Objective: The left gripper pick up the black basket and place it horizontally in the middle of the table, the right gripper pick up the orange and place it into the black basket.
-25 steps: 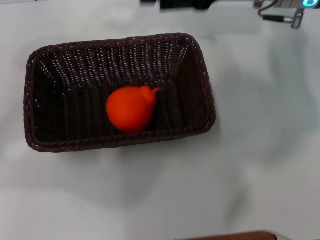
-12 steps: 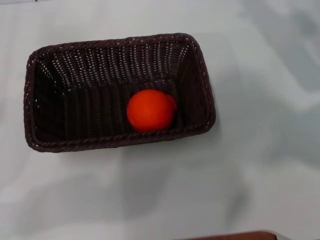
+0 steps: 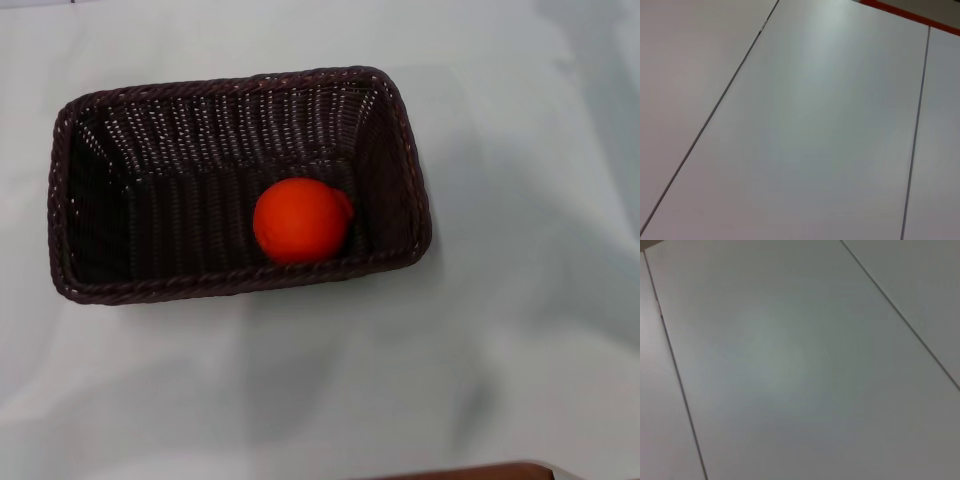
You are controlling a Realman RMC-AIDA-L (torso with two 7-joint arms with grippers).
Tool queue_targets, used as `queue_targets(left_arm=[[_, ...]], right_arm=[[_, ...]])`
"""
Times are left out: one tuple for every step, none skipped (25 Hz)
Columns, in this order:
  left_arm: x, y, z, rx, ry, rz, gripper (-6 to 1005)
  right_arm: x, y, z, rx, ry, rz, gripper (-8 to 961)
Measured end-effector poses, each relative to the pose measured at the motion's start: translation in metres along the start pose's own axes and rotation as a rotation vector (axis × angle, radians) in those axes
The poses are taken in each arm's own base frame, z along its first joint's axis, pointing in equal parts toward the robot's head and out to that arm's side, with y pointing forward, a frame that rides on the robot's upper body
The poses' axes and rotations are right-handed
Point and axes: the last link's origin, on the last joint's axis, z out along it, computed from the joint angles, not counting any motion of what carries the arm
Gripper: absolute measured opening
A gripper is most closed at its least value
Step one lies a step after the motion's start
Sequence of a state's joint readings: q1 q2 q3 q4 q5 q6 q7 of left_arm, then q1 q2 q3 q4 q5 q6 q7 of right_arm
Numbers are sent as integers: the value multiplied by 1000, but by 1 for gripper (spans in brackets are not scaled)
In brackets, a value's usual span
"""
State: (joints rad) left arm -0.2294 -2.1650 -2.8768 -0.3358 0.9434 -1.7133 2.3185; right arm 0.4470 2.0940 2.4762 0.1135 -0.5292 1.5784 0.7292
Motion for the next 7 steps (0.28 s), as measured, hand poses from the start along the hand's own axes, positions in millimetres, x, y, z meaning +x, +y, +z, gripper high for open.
queue_targets(left_arm=[[0, 0, 0, -1, 0, -1, 908], [-1, 1, 1, -1, 0, -2, 908], [-1, 1, 1, 0, -1, -5, 908], [-1, 1, 1, 0, -1, -5, 908], [-2, 1, 1, 0, -1, -5, 908], [-2, 1, 1, 0, -2, -5, 908], [-2, 1, 0, 1, -3, -5, 908]], right_arm=[[1, 1, -1, -7, 3, -2, 930], [1, 2, -2, -13, 5, -3, 930], [2, 3, -3, -18, 7, -4, 930], [2, 4, -3, -19, 7, -5, 930], [2, 4, -3, -21, 8, -5, 930], [2, 4, -4, -22, 8, -5, 930], [2, 4, -4, -23, 8, -5, 930]])
